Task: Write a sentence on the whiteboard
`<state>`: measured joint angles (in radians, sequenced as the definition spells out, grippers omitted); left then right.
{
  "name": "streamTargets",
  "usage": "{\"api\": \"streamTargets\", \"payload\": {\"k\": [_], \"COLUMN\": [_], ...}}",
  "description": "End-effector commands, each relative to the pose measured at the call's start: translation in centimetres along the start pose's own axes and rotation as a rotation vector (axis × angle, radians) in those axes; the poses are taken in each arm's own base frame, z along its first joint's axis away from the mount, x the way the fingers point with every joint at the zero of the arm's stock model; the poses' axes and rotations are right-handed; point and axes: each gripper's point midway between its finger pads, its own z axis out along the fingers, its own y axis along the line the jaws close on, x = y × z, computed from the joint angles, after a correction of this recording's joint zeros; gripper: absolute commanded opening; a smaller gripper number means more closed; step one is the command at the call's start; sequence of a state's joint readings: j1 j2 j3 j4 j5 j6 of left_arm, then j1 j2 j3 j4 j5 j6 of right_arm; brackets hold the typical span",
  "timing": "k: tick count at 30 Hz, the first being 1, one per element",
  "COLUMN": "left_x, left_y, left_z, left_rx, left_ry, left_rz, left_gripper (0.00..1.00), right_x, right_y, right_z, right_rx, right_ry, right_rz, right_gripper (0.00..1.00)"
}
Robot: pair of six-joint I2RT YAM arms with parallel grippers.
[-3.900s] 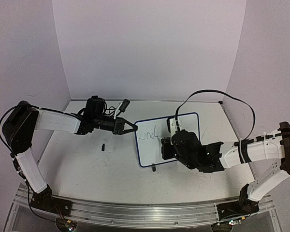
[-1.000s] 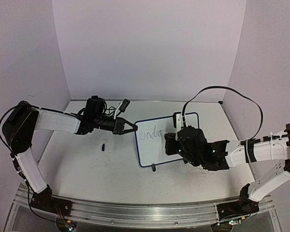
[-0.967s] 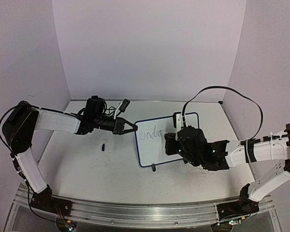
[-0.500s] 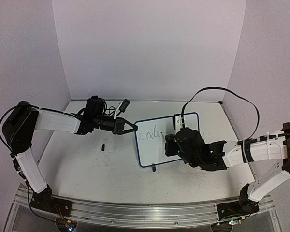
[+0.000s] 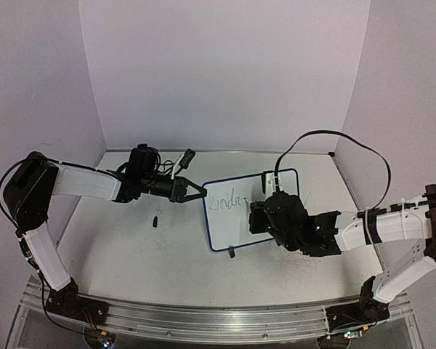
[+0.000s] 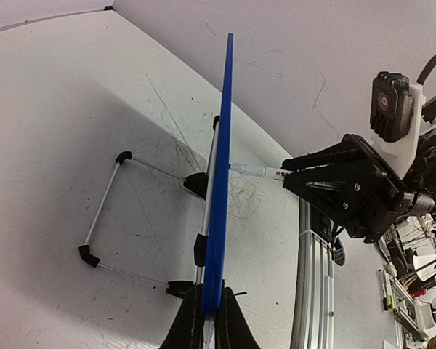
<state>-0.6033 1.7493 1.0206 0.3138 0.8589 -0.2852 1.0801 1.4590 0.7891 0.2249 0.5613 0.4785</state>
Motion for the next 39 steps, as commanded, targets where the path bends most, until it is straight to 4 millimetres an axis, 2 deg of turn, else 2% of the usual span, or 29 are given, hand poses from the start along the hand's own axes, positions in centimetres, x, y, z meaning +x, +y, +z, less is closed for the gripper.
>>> {"api": "streamTargets", "payload": {"k": [1, 7, 17, 23, 32, 39], "left_x": [-0.9, -0.9, -0.9, -0.9, -0.8, -0.8], "left_y": [-1.4, -1.5, -1.4, -1.4, -1.3, -1.2], "left_z": [-0.4, -0.4, -0.3, -0.4, -0.3, -0.2], "left_rx": [0.036, 0.039, 0.039, 0.040, 0.038, 0.038], "left_ry": [-0.012, -0.011, -0.010, -0.009, -0.008, -0.007], "left_rz": [0.031, 0.029, 0.028, 0.027, 0.025, 0.023], "left_gripper": [0.00, 0.00, 0.00, 0.00, 0.00, 0.00], "right_x": [-2.4, -3.0, -2.6, -1.4, 1.1, 1.8], "right_y": [-0.8, -0.4, 0.9, 0.9, -0.3, -0.7], "right_z": [0.3, 0.3, 1.0, 1.1, 1.0, 0.8], "right_rx": [0.047, 0.034, -0.016, -0.031, -0.019, -0.012], "right_ry": [-0.064, -0.075, -0.059, -0.027, 0.025, 0.039], "right_rz": [0.017, 0.004, -0.019, -0.016, -0.009, -0.009], "right_gripper": [0.00, 0.00, 0.00, 0.00, 0.00, 0.00]}}
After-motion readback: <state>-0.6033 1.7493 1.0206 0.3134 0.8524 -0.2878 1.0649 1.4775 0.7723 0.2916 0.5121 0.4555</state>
